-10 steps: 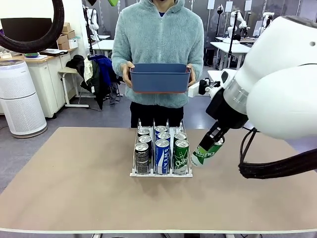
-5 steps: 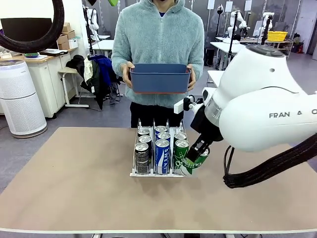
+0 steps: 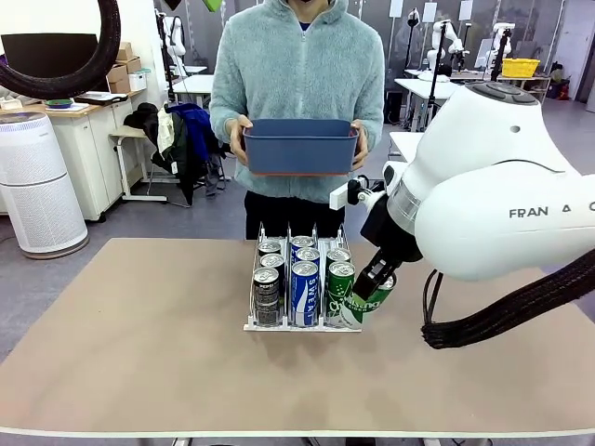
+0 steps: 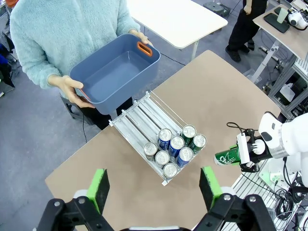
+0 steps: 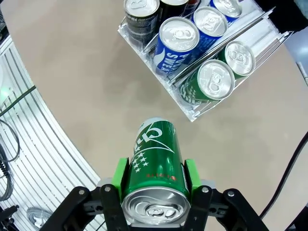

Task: Fill the beverage cans into the dispenser.
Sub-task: Place the picked Sprite in the line of the Automatic Can Dispenser with the same cans.

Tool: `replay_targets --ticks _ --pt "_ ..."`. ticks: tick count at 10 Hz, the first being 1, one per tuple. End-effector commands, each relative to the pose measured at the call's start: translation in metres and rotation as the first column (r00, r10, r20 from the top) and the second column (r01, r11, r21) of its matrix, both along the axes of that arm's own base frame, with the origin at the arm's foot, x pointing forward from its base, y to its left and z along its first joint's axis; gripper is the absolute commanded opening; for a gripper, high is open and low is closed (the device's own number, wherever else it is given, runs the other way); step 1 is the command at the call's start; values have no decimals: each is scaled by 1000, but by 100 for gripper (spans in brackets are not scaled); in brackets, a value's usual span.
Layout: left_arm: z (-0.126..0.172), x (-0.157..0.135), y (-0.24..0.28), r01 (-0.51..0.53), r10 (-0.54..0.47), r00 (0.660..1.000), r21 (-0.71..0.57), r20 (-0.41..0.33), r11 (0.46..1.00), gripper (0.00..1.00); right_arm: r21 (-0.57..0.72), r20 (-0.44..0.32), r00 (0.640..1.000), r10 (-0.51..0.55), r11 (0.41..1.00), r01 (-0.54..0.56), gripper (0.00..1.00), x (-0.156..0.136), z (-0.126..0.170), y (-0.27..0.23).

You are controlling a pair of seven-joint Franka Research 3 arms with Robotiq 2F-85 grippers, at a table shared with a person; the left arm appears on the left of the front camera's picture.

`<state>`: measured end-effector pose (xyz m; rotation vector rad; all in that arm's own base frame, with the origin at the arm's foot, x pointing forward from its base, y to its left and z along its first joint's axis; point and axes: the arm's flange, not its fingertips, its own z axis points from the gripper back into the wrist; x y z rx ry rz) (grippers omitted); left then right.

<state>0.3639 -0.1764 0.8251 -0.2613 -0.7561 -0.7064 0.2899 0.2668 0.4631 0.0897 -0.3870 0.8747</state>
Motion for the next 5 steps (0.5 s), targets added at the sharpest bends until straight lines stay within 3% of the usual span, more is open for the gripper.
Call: replay_targets --ticks 1,5 --pt "-1 -1 2 -5 5 1000 -4 -3 1000 100 34 43 999 -26 999 24 58 28 -9 1" --pt "-1 -1 2 -5 5 1000 -4 -3 1000 100 35 53 998 -41 999 39 58 68 -12 7"
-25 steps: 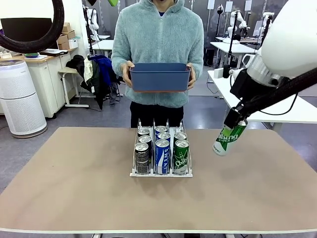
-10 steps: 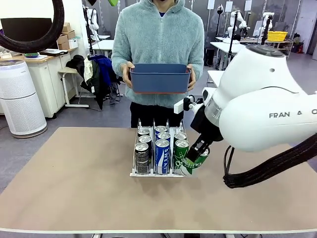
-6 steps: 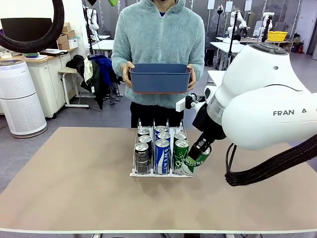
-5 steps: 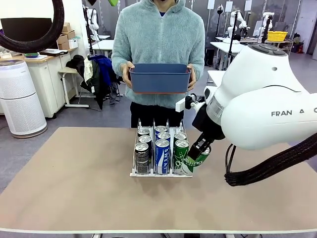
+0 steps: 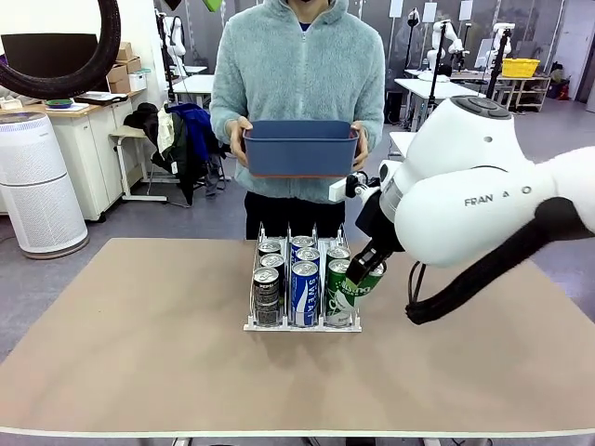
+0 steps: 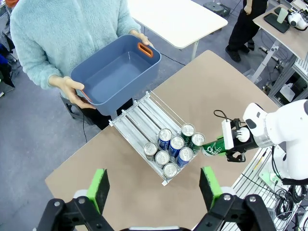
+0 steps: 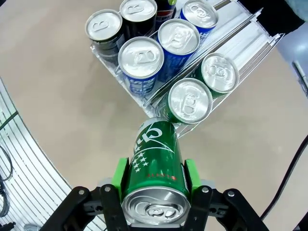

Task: Fill the beverage cans into the dispenser.
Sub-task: Place the picked Sprite in the line of the Automatic Can Dispenser with the same cans.

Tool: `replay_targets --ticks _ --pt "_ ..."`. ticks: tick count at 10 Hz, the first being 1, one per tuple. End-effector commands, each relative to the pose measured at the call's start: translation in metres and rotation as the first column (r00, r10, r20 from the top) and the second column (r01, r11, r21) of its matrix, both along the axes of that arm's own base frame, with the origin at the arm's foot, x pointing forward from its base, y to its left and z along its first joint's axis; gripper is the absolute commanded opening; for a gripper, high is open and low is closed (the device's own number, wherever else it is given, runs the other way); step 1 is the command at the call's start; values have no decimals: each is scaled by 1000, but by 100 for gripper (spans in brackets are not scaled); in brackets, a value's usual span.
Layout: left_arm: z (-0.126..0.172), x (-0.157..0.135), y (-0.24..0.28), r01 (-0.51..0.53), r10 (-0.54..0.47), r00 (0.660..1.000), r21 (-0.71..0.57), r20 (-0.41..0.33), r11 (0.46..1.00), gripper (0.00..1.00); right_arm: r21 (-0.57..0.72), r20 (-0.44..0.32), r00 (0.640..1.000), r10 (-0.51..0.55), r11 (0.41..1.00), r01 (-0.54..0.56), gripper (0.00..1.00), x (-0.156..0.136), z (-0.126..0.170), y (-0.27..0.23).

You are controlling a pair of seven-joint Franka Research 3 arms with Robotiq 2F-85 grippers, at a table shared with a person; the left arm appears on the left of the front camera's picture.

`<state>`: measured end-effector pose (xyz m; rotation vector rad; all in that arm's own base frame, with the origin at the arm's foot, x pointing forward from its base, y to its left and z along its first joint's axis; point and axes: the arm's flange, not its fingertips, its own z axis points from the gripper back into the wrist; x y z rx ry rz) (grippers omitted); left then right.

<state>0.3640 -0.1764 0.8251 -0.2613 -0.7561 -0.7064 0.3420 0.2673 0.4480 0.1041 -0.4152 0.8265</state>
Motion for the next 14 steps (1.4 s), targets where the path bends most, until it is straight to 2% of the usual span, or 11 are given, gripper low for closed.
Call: replay_targets --ticks 1,6,9,14 --pt "-1 -1 2 -5 5 1000 -4 -3 1000 100 10 31 1000 -5 1000 4 58 26 2 8" --pt "-1 -1 2 -5 5 1000 -4 -3 1000 100 -15 39 999 -14 1000 15 58 64 -4 16" --pt "-1 -1 2 -5 5 1000 -4 -3 1000 100 -57 -16 1000 2 998 -3 58 79 -23 24" --pt "-1 -1 2 -5 5 1000 -4 -3 1000 100 -92 -82 996 29 995 -37 58 82 -56 34"
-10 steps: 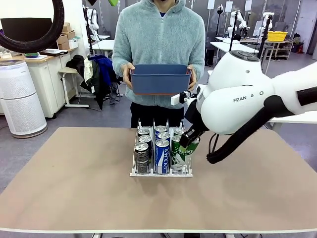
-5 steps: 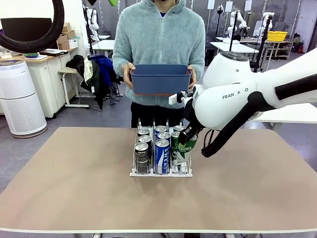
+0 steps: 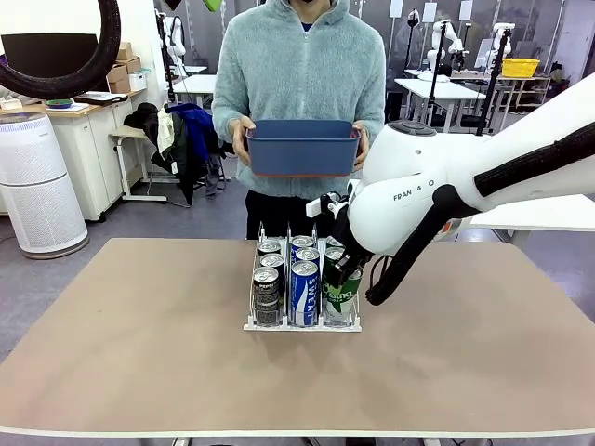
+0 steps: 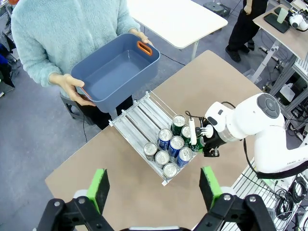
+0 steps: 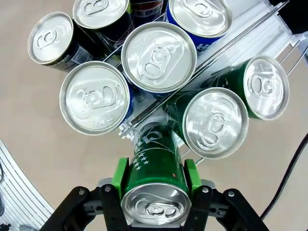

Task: Fill the beverage cans into the dispenser.
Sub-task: Place the picked Sprite in the line of the Automatic Can Dispenser with the same cans.

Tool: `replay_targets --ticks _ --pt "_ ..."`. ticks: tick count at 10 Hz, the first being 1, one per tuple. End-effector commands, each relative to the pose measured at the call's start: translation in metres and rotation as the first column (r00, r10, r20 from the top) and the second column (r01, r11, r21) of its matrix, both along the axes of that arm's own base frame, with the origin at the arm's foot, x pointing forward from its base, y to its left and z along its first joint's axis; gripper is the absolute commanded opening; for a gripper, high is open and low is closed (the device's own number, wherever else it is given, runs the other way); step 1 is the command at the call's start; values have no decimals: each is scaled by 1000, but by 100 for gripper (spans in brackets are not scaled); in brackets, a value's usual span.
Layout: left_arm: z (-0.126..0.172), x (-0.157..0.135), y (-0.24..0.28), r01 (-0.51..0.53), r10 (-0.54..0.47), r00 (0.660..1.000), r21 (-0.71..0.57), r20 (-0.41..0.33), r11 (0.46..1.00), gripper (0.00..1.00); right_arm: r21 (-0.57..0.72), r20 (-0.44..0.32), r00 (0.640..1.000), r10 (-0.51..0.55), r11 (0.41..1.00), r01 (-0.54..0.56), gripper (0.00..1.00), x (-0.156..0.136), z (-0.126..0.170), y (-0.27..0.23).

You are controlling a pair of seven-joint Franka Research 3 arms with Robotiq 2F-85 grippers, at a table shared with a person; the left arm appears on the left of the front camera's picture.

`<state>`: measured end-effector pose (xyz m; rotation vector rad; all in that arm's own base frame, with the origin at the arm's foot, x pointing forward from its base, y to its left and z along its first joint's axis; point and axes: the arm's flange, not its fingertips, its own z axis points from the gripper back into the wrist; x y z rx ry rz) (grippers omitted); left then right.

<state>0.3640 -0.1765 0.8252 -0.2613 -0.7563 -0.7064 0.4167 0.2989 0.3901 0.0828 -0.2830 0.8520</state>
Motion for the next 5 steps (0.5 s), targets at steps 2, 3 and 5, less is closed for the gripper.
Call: replay_targets --ticks 2,3,5 --pt "-1 -1 2 -5 5 1000 -4 -3 1000 100 -44 -2 1000 23 999 -23 58 7 -3 4" --pt "-1 -1 2 -5 5 1000 -4 -3 1000 100 -41 -20 1000 21 999 -22 76 7 -3 6" --pt "-1 -1 2 -5 5 1000 -4 -3 1000 100 -37 -29 999 20 999 -21 96 2 7 4"
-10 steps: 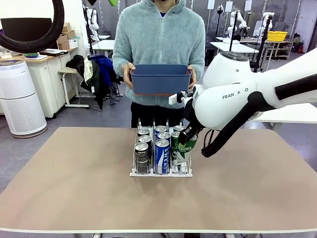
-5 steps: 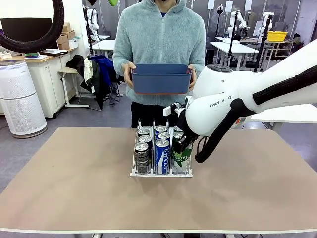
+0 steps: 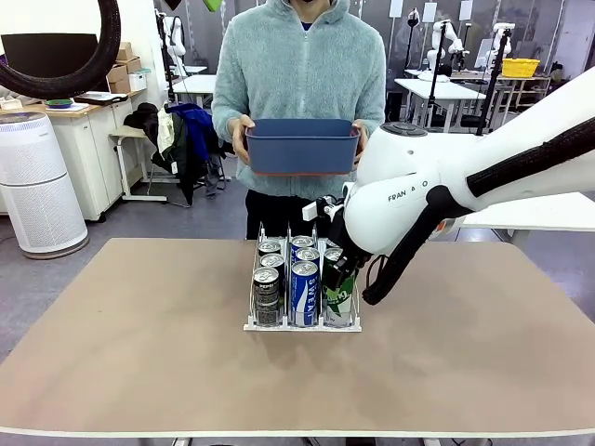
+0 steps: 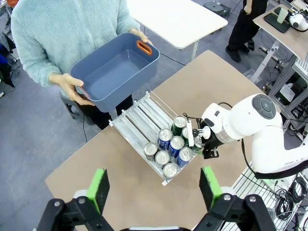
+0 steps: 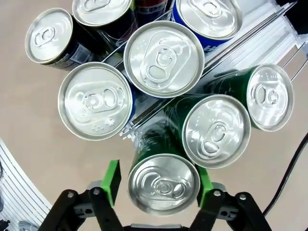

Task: Fill the beverage cans into the dispenser.
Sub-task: Place the picked Sprite in the line of the Automatic Can Dispenser with the same cans.

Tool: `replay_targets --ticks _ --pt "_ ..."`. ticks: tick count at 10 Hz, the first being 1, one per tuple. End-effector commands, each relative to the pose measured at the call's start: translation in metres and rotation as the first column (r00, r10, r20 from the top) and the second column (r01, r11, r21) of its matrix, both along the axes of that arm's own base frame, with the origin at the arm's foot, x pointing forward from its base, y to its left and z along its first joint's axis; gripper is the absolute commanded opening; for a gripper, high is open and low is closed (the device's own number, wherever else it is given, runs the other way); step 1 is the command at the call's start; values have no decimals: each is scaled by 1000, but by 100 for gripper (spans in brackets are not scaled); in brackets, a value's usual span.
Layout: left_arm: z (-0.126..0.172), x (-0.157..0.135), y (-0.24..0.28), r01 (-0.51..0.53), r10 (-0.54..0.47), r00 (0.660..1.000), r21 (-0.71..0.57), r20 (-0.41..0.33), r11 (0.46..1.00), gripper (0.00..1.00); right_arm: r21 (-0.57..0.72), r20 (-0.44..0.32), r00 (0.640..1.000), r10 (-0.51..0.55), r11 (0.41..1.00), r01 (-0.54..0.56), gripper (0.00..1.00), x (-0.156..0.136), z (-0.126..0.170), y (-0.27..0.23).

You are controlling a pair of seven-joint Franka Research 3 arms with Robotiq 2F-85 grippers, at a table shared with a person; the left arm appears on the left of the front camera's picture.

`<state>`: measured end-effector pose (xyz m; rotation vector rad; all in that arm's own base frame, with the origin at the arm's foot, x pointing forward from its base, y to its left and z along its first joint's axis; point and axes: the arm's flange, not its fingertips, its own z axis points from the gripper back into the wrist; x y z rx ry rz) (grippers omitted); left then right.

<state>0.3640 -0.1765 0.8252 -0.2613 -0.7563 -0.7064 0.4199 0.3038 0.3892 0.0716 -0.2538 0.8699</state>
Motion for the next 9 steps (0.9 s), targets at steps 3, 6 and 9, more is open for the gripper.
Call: replay_targets --ticks 3,6,9 --pt "-1 -1 2 -5 5 1000 -4 -3 1000 100 22 15 1000 18 1000 -19 100 -16 30 -10" --pt "-1 -1 2 -5 5 1000 -4 -3 1000 100 116 38 990 134 984 -137 100 -29 67 -27" --pt "-1 -1 2 -5 5 1000 -4 -3 1000 100 102 58 993 99 989 -104 100 -25 73 -15"
